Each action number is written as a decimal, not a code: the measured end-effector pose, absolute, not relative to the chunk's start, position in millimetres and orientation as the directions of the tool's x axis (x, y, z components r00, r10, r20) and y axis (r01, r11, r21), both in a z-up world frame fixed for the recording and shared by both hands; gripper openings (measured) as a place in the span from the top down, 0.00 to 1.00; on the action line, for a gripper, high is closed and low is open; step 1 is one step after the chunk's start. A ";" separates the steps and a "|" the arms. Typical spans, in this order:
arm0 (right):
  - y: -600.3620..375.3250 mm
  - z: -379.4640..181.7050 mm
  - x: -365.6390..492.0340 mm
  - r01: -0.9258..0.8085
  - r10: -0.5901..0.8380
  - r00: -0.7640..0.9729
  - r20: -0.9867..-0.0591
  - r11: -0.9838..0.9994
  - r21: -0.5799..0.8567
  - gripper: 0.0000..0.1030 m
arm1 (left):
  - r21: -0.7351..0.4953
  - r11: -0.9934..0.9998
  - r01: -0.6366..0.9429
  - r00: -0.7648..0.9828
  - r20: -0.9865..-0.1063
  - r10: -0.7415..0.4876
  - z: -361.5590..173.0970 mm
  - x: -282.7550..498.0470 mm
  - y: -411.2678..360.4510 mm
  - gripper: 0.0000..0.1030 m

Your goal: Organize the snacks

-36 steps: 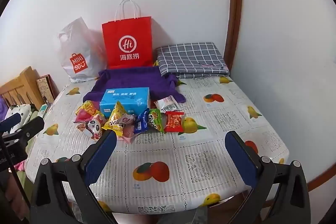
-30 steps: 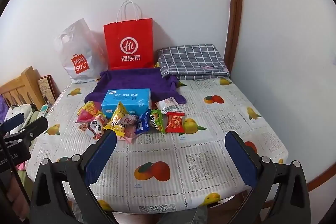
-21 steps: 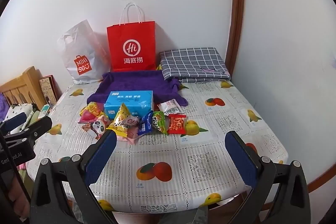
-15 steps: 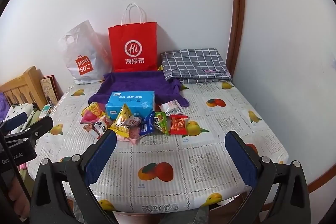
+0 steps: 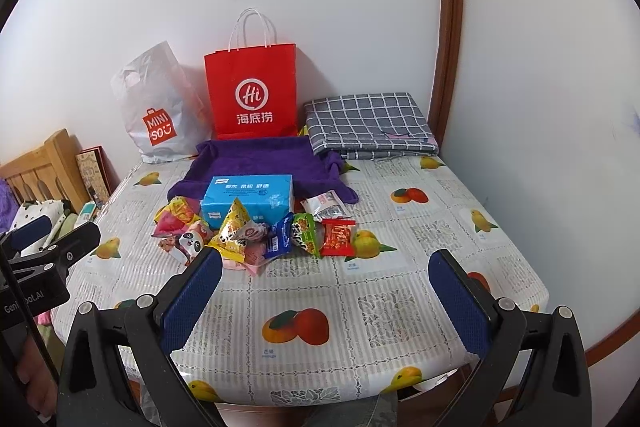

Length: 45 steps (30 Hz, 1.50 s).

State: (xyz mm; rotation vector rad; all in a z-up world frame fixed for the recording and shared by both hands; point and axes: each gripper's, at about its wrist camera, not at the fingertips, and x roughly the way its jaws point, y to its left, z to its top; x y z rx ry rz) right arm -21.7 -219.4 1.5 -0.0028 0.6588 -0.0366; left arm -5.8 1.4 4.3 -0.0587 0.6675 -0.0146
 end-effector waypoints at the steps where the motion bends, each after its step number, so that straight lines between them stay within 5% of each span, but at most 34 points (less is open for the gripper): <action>1: -219.4 1.6 -21.2 0.033 -0.034 0.789 -0.613 0.999 -0.013 0.01 | -0.060 0.998 -0.004 0.785 -0.619 -0.034 3.9 -5.9 1.1 0.00; 45: -215.8 2.1 -28.1 0.027 -0.027 0.799 -0.601 1.000 -0.009 0.01 | -0.059 0.998 -0.001 0.786 -0.617 -0.036 2.9 -8.9 -1.5 0.00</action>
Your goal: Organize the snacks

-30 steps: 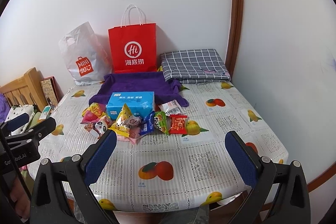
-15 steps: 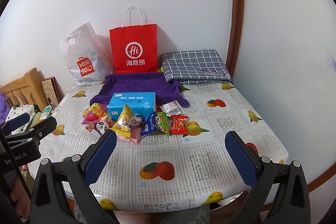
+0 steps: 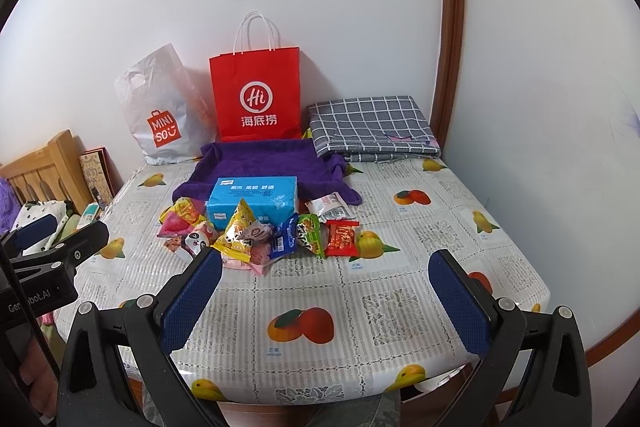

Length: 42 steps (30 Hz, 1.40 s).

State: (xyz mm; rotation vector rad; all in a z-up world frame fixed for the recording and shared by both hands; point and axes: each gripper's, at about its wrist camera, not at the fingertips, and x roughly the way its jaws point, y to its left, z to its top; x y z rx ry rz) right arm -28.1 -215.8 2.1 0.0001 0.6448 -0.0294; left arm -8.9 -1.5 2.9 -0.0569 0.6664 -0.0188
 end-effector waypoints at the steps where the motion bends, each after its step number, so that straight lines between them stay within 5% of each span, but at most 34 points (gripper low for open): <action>1: -215.7 2.1 -28.2 0.027 -0.027 0.798 -0.601 1.000 -0.009 0.01 | -0.059 0.998 -0.001 0.786 -0.617 -0.036 2.8 -9.0 -1.5 0.00; 42: -231.8 -32.2 2.3 0.014 0.012 0.776 -0.631 0.999 0.036 0.01 | -0.043 0.999 -0.026 0.749 -0.662 -0.009 -28.4 35.9 6.0 0.01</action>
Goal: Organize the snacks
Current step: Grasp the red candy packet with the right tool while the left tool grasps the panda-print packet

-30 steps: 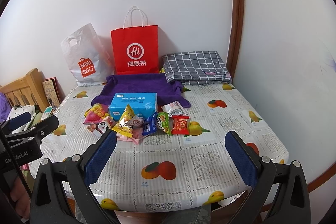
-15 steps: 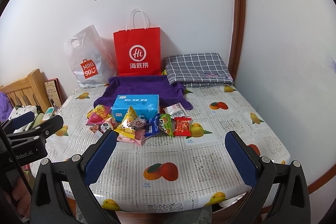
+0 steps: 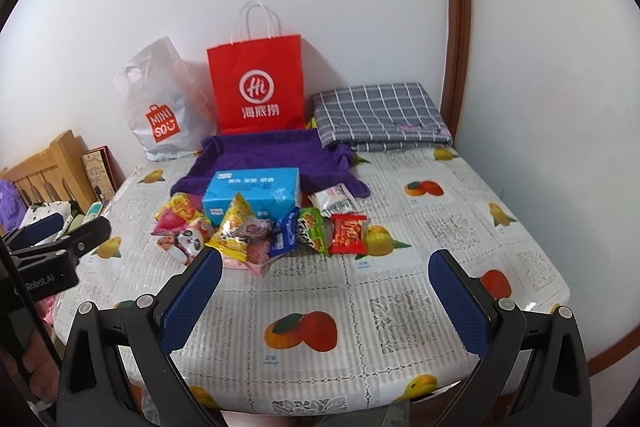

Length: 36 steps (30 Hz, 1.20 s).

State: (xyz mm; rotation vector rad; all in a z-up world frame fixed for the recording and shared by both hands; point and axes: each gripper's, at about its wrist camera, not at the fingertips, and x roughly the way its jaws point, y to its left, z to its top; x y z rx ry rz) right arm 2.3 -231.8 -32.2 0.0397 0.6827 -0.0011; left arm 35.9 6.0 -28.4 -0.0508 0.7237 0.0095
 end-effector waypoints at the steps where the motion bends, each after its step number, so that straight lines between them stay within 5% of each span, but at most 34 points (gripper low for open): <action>1: -234.7 -36.1 5.9 0.019 0.010 0.772 -0.636 0.999 0.039 0.01 | -0.044 0.999 -0.029 0.746 -0.666 -0.008 -32.4 38.8 8.0 0.01; 9: -251.8 -83.8 48.7 0.037 0.002 0.709 -0.705 0.999 0.040 0.06 | -0.052 0.998 -0.034 0.694 -0.720 -0.014 -78.4 73.6 25.0 0.06; 13: -256.0 -105.1 72.9 0.030 0.026 0.689 -0.724 0.997 0.065 0.18 | -0.067 0.997 -0.040 0.671 -0.741 -0.022 -98.5 89.4 34.1 0.06; 22: -271.1 -146.0 133.5 0.055 0.006 0.640 -0.769 0.997 0.053 0.28 | -0.089 0.994 -0.063 0.643 -0.765 -0.028 -123.6 112.8 50.8 0.06; 32: -274.8 -181.9 181.4 0.032 0.067 0.578 -0.813 0.994 0.105 0.29 | -0.095 0.993 -0.068 0.647 -0.762 -0.029 -126.5 125.5 56.5 0.06; 36: -273.8 -189.3 190.7 0.036 0.059 0.582 -0.811 0.994 0.098 0.40 | -0.090 0.994 -0.056 0.642 -0.766 -0.033 -130.1 129.0 53.4 0.06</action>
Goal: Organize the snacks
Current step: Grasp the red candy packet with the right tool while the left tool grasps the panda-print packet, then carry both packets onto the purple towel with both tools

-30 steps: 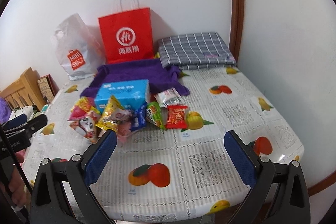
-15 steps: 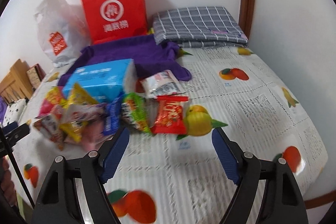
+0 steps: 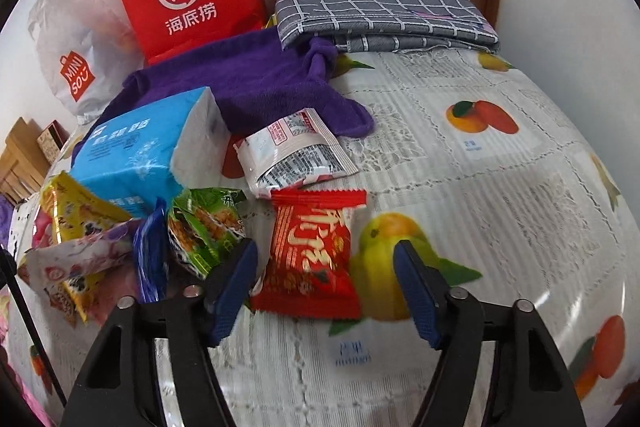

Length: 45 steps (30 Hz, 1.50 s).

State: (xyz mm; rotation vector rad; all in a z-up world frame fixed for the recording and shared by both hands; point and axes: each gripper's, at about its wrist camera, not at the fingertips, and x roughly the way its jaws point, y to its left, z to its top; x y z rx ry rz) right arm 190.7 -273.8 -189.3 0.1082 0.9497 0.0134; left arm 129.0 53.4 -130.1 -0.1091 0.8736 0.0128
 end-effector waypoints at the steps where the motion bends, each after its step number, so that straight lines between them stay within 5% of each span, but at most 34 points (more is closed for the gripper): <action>1: -274.6 -191.5 193.0 0.039 0.057 0.578 -0.814 0.995 0.097 0.45 | -0.091 0.994 -0.052 0.644 -0.764 -0.036 -131.1 129.3 52.1 0.06; 5: -271.9 -195.3 196.4 0.015 0.028 0.581 -0.813 0.999 0.045 0.56 | -0.100 0.995 -0.028 0.638 -0.768 -0.059 -134.2 134.0 43.7 0.06; 19: -281.2 -194.5 171.3 -0.013 0.042 0.600 -0.799 0.999 0.044 0.57 | -0.002 1.000 0.026 0.619 -0.785 -0.017 -157.6 152.5 2.3 0.11; 23: -278.7 -195.6 172.8 -0.013 0.025 0.596 -0.803 1.000 0.022 0.57 | 0.013 1.000 0.022 0.627 -0.779 -0.004 -158.0 147.6 6.5 0.28; 26: -277.3 -196.3 173.0 -0.014 0.016 0.594 -0.804 1.000 0.010 0.57 | -0.056 0.997 0.050 0.622 -0.779 -0.075 -153.8 140.5 15.4 0.54; 45: -263.4 -159.3 124.3 -0.009 0.001 0.630 -0.777 1.000 -0.006 0.58 | -0.150 0.988 0.043 0.668 -0.731 -0.140 -94.5 90.4 45.5 0.55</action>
